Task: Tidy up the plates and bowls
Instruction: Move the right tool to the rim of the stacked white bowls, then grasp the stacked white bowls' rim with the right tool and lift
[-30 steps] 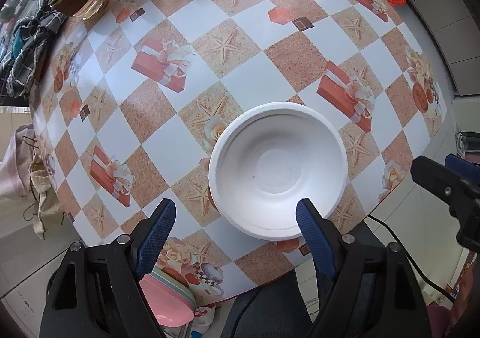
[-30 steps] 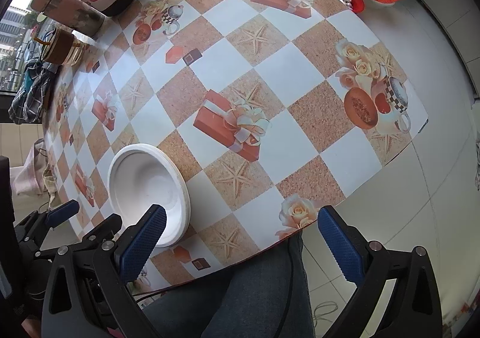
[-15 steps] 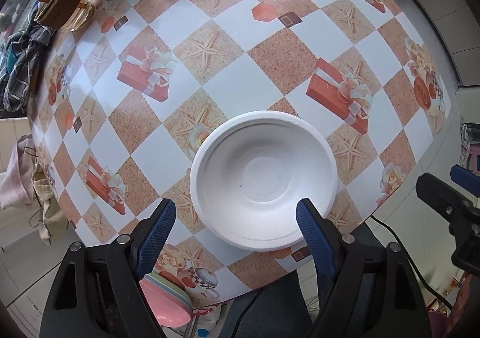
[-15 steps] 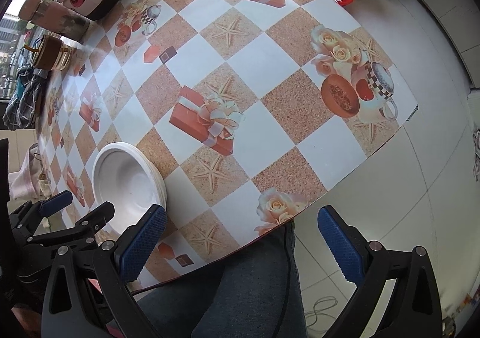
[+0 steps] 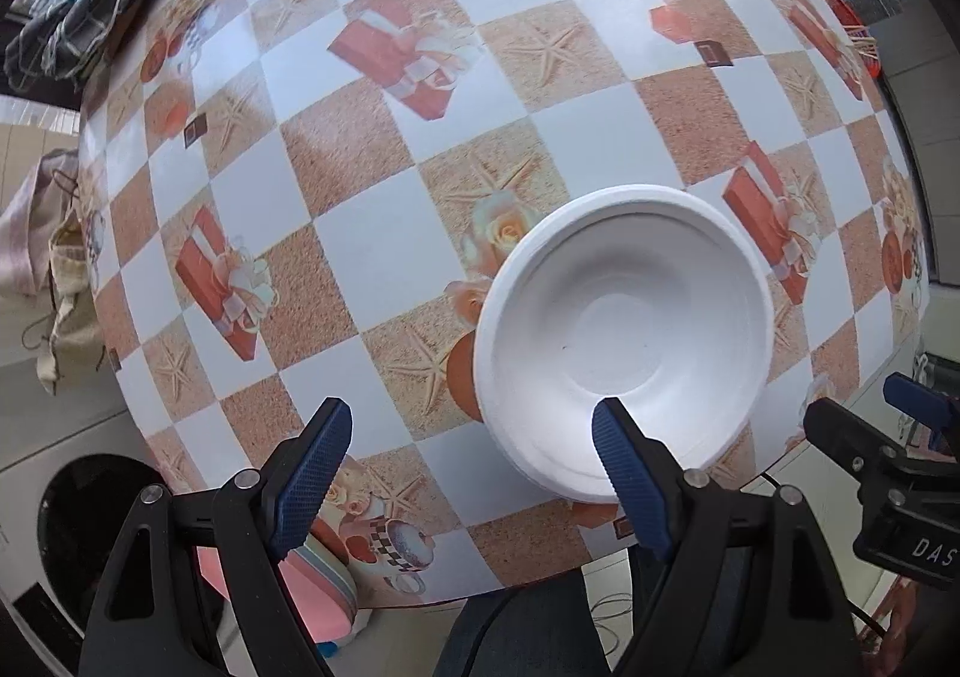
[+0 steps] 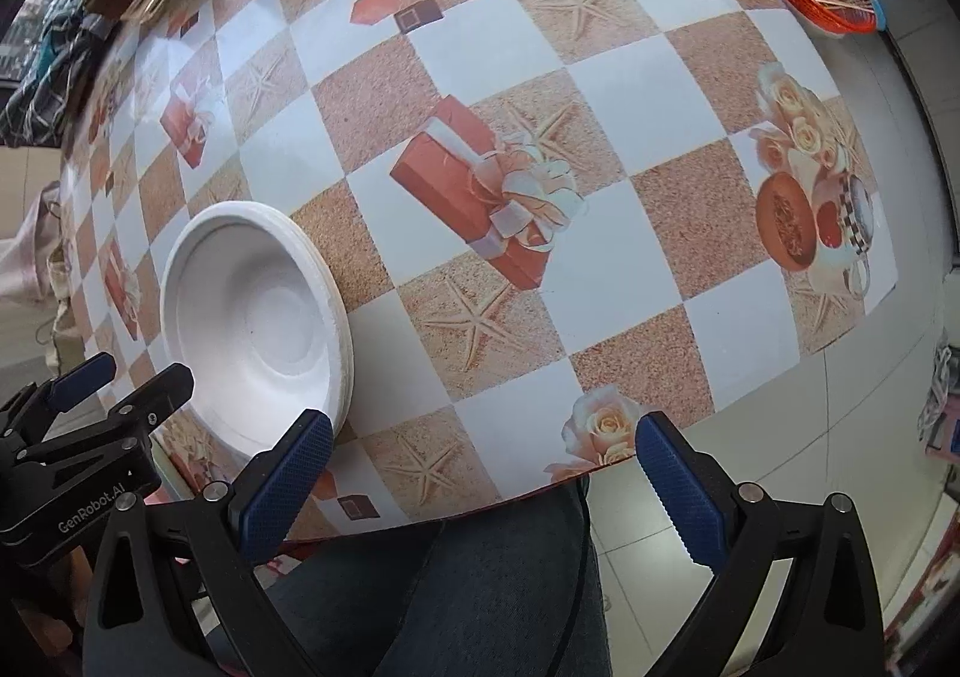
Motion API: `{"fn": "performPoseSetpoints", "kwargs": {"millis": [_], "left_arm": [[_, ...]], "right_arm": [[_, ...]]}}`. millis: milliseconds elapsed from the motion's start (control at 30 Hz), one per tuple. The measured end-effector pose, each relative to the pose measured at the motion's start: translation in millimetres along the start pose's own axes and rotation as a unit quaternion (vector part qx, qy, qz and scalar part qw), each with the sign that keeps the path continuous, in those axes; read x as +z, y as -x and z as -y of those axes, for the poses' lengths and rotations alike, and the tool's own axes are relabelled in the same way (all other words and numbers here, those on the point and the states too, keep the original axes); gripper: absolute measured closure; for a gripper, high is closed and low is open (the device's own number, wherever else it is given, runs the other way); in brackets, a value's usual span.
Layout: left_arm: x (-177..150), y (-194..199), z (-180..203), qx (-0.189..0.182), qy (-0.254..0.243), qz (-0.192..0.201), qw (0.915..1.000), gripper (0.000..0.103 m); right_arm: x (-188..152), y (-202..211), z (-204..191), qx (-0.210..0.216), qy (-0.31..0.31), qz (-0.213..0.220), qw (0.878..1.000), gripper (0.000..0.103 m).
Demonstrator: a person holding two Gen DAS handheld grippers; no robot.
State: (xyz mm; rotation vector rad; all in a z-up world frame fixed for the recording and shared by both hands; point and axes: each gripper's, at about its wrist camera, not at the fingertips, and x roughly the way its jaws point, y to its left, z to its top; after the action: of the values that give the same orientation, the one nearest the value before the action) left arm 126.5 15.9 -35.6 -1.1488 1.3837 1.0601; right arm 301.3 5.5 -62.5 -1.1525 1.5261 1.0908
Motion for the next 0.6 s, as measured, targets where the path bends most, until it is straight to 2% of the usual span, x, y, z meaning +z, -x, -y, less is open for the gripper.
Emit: {"fn": "performPoseSetpoints", "kwargs": {"millis": [200, 600], "left_arm": [[1, -20, -14, -0.006, 0.042, -0.008, 0.9991, 0.018], [1, -60, -24, -0.02, 0.059, -0.011, 0.998, 0.018]], "right_arm": [[19, -10, -24, -0.025, 0.053, -0.003, 0.998, 0.002], [55, -52, -47, -0.043, 0.109, -0.033, 0.993, 0.002]]}}
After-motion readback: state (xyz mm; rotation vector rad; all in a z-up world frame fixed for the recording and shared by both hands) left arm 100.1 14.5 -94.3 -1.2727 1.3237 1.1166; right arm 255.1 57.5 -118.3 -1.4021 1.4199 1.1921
